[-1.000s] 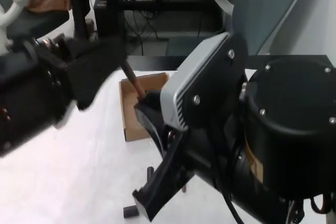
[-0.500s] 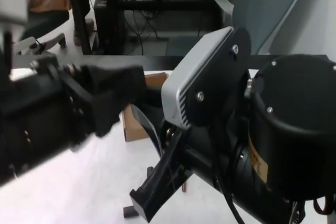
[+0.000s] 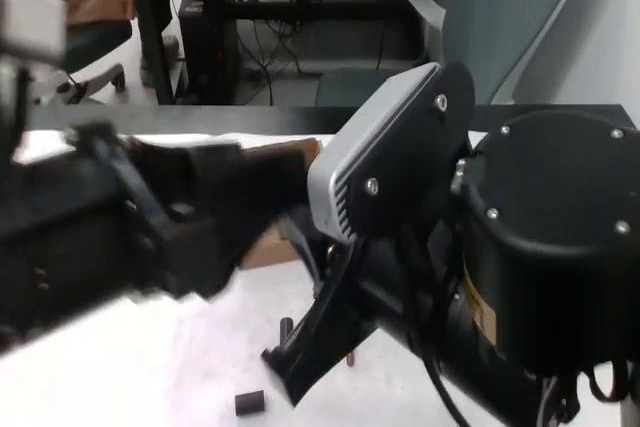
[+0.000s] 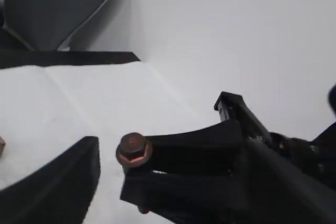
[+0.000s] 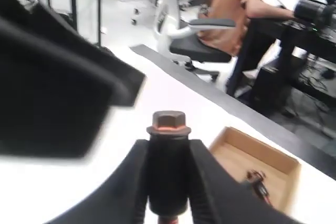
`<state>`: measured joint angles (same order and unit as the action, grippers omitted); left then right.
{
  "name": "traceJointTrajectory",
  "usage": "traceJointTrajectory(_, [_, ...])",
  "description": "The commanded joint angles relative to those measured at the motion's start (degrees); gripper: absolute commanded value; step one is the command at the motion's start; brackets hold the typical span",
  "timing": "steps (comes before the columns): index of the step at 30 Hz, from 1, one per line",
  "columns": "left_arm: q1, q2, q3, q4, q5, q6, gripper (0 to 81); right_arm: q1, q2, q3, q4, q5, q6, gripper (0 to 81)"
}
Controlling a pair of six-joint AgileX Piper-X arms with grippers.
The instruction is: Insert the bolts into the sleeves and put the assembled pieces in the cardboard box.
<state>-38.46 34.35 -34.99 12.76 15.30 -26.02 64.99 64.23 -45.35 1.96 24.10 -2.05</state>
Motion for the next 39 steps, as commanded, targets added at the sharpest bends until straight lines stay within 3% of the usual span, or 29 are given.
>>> traceJointTrajectory(1, [2.6,-3.8,-0.9,-1.3,-1.1,3.9,70.0,-2.5,0.0,-0.5,0.8,1.1,0.0,0.6])
traceJointTrajectory(8, [8.7,-10.8,-0.9,6.5,-9.4,8.5,70.0,-10.9,1.0,-0.5,0.3,-5.8,-0.1,0.6])
traceJointTrajectory(9, [9.2,-11.6,-0.9,9.3,-9.4,8.5,66.1,-12.6,1.8,-0.5,0.3,-7.7,-0.1,0.6])
traceJointTrajectory(10, [9.4,-12.3,-0.9,12.5,-9.2,8.5,54.3,-13.9,3.1,-0.5,0.3,-9.7,-0.1,0.6])
traceJointTrajectory(13, [9.2,-13.7,-0.9,20.7,-8.0,8.2,2.4,-18.3,9.0,-1.5,0.3,-13.6,-0.1,0.6])
traceJointTrajectory(14, [9.2,-13.9,-0.9,22.7,-7.5,8.5,0.6,-19.5,10.9,-2.4,0.3,-14.9,-0.1,0.6])
traceJointTrajectory(21, [9.2,-13.4,0.0,26.0,-5.8,14.3,1.7,-23.3,28.0,-13.9,1.3,-18.4,-3.7,0.6])
traceJointTrajectory(28, [9.2,-2.7,6.7,24.8,-5.8,37.2,2.1,-25.5,41.0,-32.4,13.6,-18.9,-4.7,0.6])
traceJointTrajectory(36, [9.2,26.5,7.0,11.1,-0.6,47.0,44.9,-28.7,50.1,-45.1,24.0,-20.0,-5.1,0.6])
traceJointTrajectory(39, [9.2,35.0,4.8,12.4,0.9,51.4,53.6,-29.2,51.6,-45.9,24.3,-20.0,-4.5,0.6])
